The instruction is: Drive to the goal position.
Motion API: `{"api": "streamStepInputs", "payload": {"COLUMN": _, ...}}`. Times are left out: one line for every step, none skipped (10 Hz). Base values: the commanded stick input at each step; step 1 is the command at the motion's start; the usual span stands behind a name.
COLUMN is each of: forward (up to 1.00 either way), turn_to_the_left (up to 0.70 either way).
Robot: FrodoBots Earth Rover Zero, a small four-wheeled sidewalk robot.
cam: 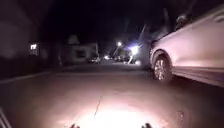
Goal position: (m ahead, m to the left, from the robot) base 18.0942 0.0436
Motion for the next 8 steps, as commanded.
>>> {"api": "streamStepInputs", "payload": {"forward": 0.7, "turn_to_the_left": 0.0}}
{"api": "streamStepInputs", "payload": {"forward": 0.7, "turn_to_the_left": 0.0}}
{"api": "streamStepInputs", "payload": {"forward": 0.7, "turn_to_the_left": 0.0}}
{"api": "streamStepInputs", "payload": {"forward": 0.7, "turn_to_the_left": 0.0}}
{"api": "streamStepInputs", "payload": {"forward": 0.7, "turn_to_the_left": 0.0}}
{"api": "streamStepInputs", "payload": {"forward": 0.7, "turn_to_the_left": 0.0}}
{"api": "streamStepInputs", "payload": {"forward": 0.7, "turn_to_the_left": 0.0}}
{"api": "streamStepInputs", "payload": {"forward": 0.7, "turn_to_the_left": 0.0}}
